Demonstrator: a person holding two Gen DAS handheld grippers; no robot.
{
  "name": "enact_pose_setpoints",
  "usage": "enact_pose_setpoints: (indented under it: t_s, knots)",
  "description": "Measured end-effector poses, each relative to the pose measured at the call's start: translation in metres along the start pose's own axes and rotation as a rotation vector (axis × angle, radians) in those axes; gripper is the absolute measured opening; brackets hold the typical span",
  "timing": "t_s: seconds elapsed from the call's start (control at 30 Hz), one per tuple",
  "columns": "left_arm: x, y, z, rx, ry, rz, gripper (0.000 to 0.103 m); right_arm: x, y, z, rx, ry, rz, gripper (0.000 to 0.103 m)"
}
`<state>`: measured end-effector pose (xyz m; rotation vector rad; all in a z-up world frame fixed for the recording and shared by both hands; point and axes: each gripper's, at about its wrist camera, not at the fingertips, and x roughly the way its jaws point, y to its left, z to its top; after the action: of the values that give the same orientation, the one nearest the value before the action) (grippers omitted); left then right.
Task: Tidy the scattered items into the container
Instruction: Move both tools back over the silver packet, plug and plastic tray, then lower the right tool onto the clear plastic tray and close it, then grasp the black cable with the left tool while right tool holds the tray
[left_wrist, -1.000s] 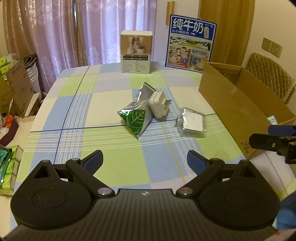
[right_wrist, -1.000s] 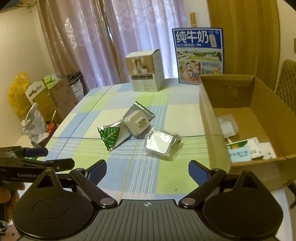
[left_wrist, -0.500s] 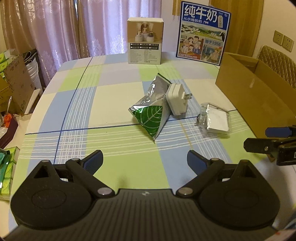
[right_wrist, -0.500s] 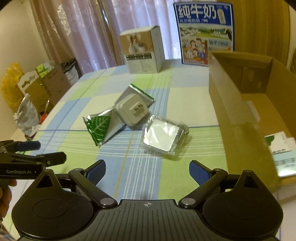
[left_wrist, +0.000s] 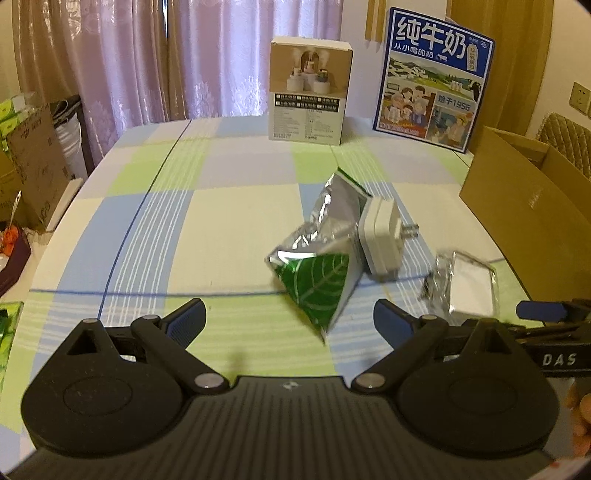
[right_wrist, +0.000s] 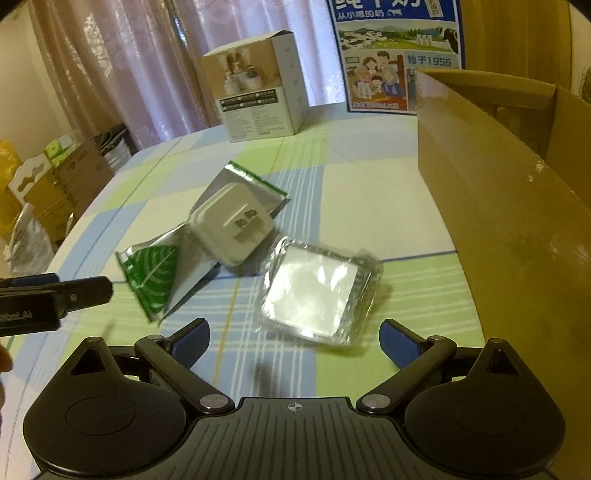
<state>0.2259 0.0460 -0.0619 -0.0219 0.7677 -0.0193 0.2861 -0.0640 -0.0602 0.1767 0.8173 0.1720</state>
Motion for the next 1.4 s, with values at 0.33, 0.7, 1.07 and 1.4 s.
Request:
enact_pose_setpoints:
  t_s: [0.33, 0.7, 1.07, 1.4]
  knots:
    - [0.010, -0.003, -0.013, -0.021, 0.009, 0.006, 0.097, 0.035, -0.009, 0.006, 0.055, 0.011, -0.009, 0.096]
    - [0.016, -0.019, -0.021, 0.036, 0.022, -0.027, 0.097, 0.043, -0.002, 0.008, 0.008, 0.008, -0.058, 0.074]
    - [0.016, -0.031, -0.023, 0.153, -0.010, -0.040, 0.096, 0.017, -0.003, 0.001, -0.005, 0.010, -0.095, 0.067]
    - [0.025, -0.056, -0.025, 0.279, -0.017, -0.178, 0.088, 0.002, -0.015, 0.005, 0.024, -0.010, -0.118, 0.067]
